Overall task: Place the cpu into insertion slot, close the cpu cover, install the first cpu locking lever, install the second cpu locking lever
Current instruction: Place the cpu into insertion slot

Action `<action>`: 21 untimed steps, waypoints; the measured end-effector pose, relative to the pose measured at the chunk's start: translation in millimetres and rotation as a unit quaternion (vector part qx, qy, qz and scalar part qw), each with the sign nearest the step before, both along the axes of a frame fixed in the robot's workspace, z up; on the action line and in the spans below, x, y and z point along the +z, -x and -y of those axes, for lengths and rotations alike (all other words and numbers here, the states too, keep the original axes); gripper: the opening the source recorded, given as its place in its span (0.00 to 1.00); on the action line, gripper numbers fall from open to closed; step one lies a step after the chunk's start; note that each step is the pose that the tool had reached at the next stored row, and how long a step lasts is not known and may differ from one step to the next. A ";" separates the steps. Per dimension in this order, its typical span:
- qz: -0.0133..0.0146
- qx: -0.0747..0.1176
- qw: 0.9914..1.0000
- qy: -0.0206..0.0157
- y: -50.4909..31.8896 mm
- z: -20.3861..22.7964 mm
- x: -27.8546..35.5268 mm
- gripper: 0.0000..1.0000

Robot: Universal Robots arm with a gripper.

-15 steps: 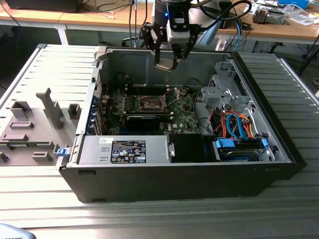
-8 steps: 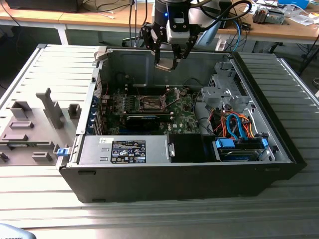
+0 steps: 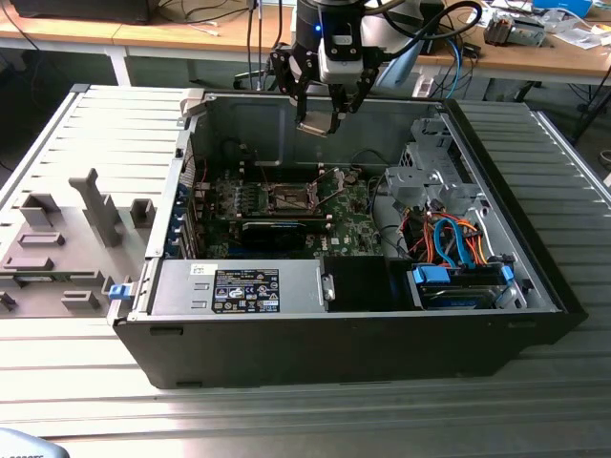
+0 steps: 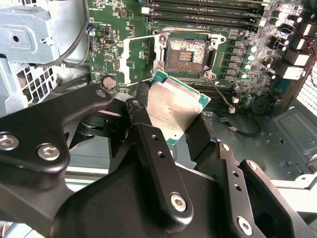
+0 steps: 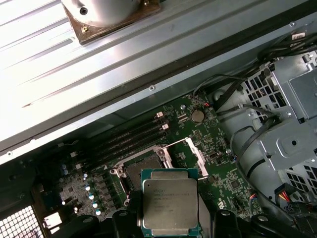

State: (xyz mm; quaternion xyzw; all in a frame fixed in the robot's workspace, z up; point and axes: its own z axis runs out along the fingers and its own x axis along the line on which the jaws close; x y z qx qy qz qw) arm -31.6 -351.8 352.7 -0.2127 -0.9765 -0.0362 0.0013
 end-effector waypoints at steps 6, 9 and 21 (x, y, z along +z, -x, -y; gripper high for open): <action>0.000 -0.002 1.000 0.000 0.0 0.0 -0.2 0.55; 0.000 -0.002 1.000 0.000 0.0 0.0 -0.2 0.55; 0.000 -0.006 1.000 0.000 0.0 0.0 -0.3 0.55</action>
